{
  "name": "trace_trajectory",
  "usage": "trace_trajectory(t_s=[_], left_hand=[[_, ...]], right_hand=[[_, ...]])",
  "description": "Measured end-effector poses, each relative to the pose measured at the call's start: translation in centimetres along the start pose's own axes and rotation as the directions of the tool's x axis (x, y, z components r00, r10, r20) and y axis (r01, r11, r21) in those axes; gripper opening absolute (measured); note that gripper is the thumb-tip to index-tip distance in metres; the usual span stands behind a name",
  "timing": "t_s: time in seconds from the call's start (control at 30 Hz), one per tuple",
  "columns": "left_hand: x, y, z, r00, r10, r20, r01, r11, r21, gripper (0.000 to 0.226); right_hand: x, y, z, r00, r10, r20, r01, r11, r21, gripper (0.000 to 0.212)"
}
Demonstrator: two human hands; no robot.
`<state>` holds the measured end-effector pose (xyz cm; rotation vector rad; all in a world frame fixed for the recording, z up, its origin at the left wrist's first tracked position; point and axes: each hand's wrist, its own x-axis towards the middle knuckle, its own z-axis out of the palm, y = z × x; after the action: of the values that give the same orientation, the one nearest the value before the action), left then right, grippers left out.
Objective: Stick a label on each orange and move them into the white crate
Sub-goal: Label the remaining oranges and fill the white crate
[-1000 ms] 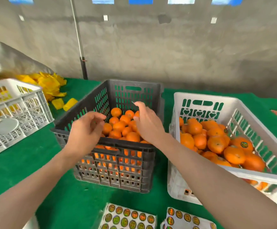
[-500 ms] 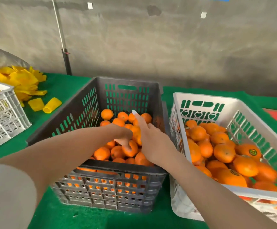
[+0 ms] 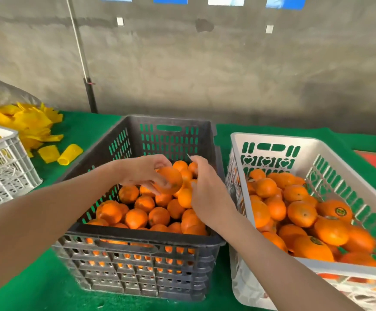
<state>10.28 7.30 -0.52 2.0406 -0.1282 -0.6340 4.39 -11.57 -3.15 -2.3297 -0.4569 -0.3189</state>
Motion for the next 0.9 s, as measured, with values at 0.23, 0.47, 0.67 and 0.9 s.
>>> trace_trajectory(t_s=[0.23, 0.47, 0.67, 0.9], left_hand=[[-6.5, 1.0, 2.9, 0.975, 0.069, -0.210, -0.194, 0.729, -0.657, 0.056], [-8.8, 4.2, 9.0, 0.965, 0.004, -0.263, -0.190, 0.701, -0.687, 0.044], [-9.2, 6.0, 14.0, 0.958, -0.068, -0.278, -0.145, 0.722, -0.677, 0.054], [-9.3, 7.2, 17.2, 0.966, -0.059, -0.251, -0.146, 0.677, -0.721, 0.045]], right_hand=[[-2.0, -0.5, -3.2, 0.972, 0.102, -0.211, -0.016, 0.927, 0.375, 0.002], [-5.2, -2.1, -7.3, 0.992, -0.108, -0.059, 0.123, 0.896, 0.428, 0.016], [-7.5, -1.5, -9.5, 0.971, -0.222, -0.091, 0.236, 0.952, 0.195, 0.009], [-9.5, -0.6, -11.8, 0.968, -0.244, -0.051, 0.248, 0.963, 0.103, 0.013]])
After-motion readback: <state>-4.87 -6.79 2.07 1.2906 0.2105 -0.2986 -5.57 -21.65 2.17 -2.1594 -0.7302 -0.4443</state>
